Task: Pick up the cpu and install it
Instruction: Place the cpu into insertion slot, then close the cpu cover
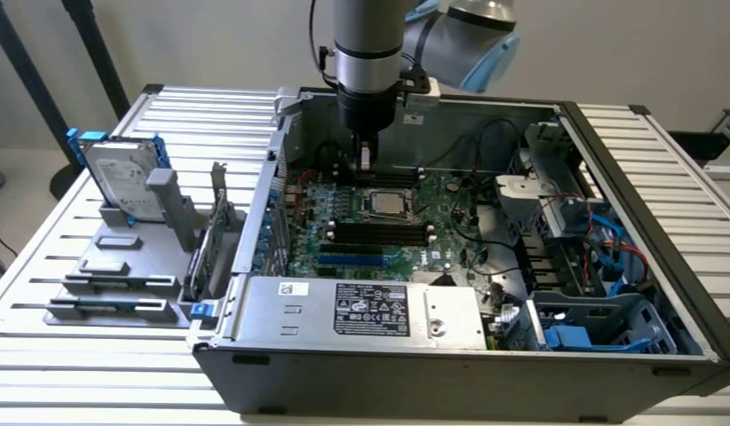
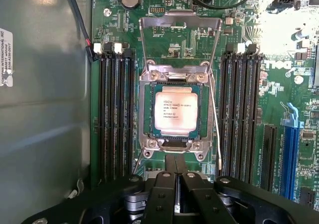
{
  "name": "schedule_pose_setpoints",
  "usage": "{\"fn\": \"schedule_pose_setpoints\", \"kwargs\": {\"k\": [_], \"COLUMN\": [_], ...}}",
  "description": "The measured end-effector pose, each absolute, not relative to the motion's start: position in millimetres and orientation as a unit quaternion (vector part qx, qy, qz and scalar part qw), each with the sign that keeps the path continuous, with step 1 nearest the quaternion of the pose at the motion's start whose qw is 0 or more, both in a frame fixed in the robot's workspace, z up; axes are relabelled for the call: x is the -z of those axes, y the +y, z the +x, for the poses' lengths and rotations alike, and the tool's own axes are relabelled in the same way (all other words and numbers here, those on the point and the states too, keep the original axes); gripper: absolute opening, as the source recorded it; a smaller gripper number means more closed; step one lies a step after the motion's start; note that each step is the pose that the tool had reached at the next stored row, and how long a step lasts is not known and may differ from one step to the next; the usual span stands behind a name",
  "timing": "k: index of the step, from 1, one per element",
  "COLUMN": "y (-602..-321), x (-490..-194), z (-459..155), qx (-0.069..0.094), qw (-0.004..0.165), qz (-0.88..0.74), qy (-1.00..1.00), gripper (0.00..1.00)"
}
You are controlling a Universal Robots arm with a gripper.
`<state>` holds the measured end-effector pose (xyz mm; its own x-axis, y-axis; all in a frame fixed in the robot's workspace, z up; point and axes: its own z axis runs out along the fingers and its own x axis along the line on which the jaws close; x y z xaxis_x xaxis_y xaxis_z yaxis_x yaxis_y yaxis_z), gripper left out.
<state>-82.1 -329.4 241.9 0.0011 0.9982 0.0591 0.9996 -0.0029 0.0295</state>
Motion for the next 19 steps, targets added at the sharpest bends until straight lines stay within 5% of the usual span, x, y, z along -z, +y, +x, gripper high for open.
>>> {"fn": "schedule_pose_setpoints", "kwargs": {"k": [19], "y": [-330.0], "x": [-244.7], "z": [-68.8], "qx": [0.032], "qw": [0.012], "qz": [-0.707], "qy": [-0.706], "gripper": [0.11]}}
